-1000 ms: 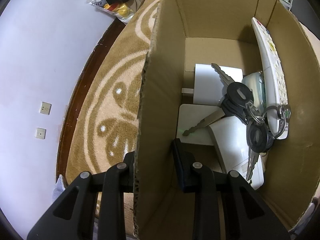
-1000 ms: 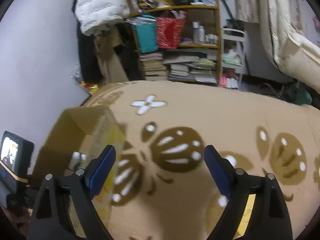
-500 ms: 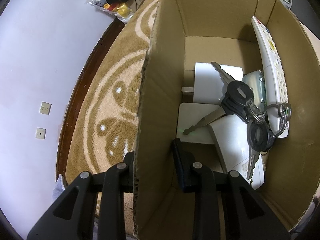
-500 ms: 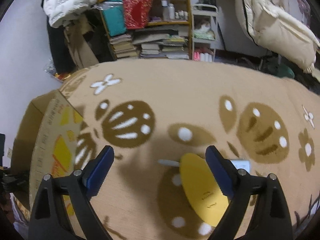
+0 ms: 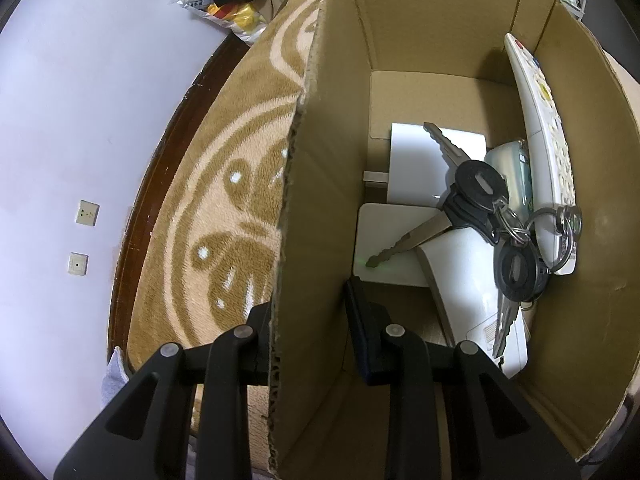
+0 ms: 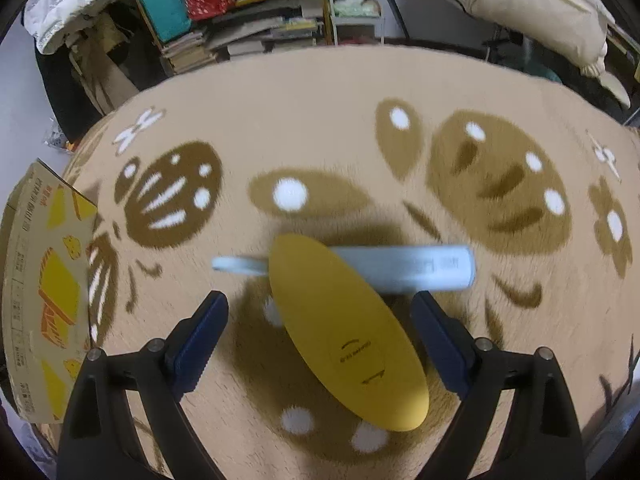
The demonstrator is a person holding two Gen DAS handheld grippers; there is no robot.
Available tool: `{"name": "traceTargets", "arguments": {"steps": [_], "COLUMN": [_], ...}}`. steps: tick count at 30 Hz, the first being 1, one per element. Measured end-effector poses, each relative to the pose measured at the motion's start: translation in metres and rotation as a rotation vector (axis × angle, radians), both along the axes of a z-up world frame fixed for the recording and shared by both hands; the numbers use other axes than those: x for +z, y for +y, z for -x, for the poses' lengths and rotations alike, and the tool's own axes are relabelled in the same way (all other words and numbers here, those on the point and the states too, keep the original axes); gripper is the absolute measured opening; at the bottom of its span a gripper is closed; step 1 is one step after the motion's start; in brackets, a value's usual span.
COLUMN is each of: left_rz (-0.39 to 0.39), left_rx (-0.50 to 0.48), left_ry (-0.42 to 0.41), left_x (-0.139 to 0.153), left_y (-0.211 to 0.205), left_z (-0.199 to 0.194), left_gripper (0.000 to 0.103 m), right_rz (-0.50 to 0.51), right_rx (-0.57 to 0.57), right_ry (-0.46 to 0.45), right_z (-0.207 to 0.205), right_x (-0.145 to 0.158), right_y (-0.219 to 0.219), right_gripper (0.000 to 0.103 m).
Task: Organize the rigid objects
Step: 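Move the right gripper back over the yellow oval card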
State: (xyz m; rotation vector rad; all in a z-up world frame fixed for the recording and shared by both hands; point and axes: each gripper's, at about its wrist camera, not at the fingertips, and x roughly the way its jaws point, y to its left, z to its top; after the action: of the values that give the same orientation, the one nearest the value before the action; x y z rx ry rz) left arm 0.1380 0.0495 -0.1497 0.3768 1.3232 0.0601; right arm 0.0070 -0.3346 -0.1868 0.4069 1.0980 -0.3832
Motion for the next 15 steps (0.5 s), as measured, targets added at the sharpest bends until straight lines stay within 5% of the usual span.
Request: {"name": "traceTargets", "arguments": {"steps": [15], "left_rz": [0.005], "left_rx": [0.001], "left_ry": [0.004], "left_x": [-0.003], "left_y": [0.003], "left_z": [0.003], "left_gripper": [0.028], "right_rz": [-0.041], "right_rx": [-0.062], "right_ry": [0.064], "right_z": [0.011], "right_x": [-0.024], "right_y": [-0.007], "right_gripper": [0.081]}}
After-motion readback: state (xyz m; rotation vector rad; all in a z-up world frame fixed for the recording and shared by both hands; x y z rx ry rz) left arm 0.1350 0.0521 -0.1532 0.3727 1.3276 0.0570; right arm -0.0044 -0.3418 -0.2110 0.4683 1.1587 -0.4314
